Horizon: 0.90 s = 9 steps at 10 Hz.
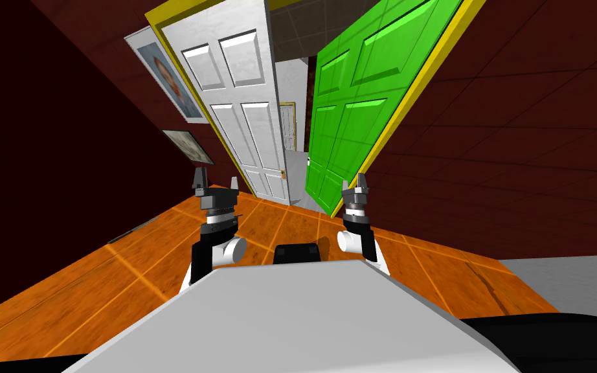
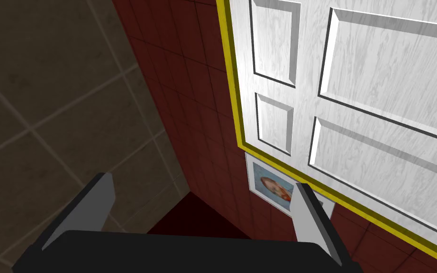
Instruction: Push the door open
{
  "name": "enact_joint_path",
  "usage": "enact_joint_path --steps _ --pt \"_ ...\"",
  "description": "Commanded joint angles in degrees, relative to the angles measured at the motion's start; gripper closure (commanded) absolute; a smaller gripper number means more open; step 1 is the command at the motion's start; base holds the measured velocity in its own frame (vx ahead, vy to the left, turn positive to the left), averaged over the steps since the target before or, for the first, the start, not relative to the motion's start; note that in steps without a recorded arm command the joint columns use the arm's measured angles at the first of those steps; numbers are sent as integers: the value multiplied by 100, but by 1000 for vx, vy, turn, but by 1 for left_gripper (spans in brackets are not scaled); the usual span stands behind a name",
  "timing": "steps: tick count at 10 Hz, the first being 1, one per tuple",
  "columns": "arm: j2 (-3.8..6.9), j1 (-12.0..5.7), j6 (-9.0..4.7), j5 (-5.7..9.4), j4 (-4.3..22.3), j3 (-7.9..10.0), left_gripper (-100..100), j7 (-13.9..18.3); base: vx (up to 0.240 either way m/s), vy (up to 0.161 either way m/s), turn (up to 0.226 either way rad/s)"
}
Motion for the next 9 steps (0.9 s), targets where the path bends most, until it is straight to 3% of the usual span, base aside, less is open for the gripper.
enact_joint_path --steps 1,9 --pt "40 -53 -53 -12 215 -16 -100 -5 89 31 -34" --pt "161 -267 -271 -61 1095 -84 -100 -28 78 22 -37"
